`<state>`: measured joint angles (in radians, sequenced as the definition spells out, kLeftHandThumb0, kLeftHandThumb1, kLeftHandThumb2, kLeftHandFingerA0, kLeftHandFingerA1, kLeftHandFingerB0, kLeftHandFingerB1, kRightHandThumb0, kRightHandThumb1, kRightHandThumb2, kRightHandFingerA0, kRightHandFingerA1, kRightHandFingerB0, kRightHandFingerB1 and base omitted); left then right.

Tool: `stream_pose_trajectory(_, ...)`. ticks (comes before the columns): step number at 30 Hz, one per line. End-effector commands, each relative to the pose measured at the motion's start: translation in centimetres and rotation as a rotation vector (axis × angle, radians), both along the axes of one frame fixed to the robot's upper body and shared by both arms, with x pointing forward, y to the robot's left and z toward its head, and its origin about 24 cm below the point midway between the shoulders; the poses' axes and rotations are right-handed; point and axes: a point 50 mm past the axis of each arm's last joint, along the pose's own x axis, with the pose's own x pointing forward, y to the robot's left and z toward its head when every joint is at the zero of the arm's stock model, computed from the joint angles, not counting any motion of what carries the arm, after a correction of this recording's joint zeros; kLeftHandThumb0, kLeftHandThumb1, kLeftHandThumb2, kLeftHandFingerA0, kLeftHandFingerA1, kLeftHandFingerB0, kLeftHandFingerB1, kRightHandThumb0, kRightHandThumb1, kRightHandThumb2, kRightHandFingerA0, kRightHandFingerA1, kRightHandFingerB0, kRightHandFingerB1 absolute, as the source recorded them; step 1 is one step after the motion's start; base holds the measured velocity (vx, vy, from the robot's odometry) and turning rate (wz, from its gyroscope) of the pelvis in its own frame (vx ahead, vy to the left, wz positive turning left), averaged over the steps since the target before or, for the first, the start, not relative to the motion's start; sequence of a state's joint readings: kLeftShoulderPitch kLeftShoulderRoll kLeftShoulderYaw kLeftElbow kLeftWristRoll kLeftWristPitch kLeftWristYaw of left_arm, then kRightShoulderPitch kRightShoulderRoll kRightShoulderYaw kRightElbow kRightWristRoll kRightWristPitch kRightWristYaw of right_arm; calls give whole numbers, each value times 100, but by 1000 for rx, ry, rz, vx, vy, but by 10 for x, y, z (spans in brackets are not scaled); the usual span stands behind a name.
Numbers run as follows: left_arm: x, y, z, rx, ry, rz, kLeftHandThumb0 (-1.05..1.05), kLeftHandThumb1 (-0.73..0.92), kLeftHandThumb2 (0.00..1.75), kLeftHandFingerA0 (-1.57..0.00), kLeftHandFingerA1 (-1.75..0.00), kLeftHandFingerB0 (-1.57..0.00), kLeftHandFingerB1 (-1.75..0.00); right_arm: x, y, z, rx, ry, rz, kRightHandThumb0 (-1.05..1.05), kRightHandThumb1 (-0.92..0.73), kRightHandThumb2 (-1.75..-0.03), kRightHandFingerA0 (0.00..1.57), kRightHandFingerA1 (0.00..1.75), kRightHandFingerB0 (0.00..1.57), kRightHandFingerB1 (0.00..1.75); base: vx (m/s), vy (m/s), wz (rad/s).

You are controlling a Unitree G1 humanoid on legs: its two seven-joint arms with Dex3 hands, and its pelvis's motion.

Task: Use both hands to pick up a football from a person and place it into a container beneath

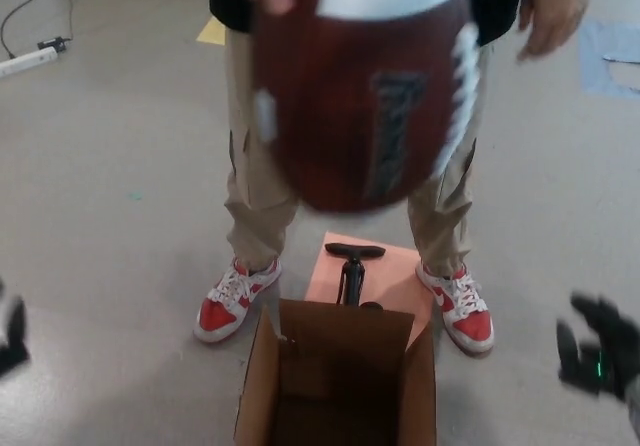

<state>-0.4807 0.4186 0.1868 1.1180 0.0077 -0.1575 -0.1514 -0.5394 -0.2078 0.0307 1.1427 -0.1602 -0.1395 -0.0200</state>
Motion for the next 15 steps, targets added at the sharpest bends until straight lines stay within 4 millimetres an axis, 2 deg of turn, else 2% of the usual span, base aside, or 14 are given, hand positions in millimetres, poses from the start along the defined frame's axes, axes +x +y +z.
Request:
stream_pose_trajectory(1,5,15,21,-43,-109,1,-82,80,111,0,-16,0,-17,10,-10,17,-36,-110,-7,-81,-82,-112,8,32,7,19,85,0,1)
stream_pose_trajectory(2,5,15,21,-46,-110,1,-84,80,110,-1,-15,-2,-16,11,-10,18,-32,-115,-11,-71,-76,-112,3,39,2,26,86,-1,1)
stream_pose_trajectory(4,4,16,21,-45,-110,-1,-86,81,110,-2,-14,-3,-15,11,-10,18,-25,-127,-18,-71,-76,-112,3,40,2,26,84,-3,1)
stream_pose_trajectory(5,4,16,21,-46,-112,-4,-83,80,111,0,-15,0,-16,11,-10,19,-25,-131,-17,-82,-82,-112,8,37,7,19,84,-4,3)
stream_pose_trajectory(6,5,16,21,-47,-114,-5,-83,80,111,0,-15,0,-16,11,-10,19,-25,-132,-17,-82,-82,-112,8,37,7,19,83,-5,2)
stream_pose_trajectory(7,5,16,22,-51,-116,-6,-83,80,111,0,-15,0,-16,11,-10,20,-21,-143,-15,-71,-77,-113,3,40,2,25,83,-5,2)
stream_pose_trajectory(10,5,16,22,-50,-117,-7,-89,82,112,-4,-13,-4,-13,12,-10,22,5,-171,-25,-70,-76,-112,3,38,2,26,27,-2,0)
stream_pose_trajectory(11,5,16,22,-53,-118,-10,-86,82,112,-1,-14,-1,-13,12,-10,23,14,-179,-30,-77,-92,-72,11,26,5,19,0,0,0)
stream_pose_trajectory(15,5,16,23,-63,-122,-17,-86,82,113,0,-13,0,-13,16,-9,31,132,-275,-88,-76,-92,-76,19,33,3,19,0,0,0)
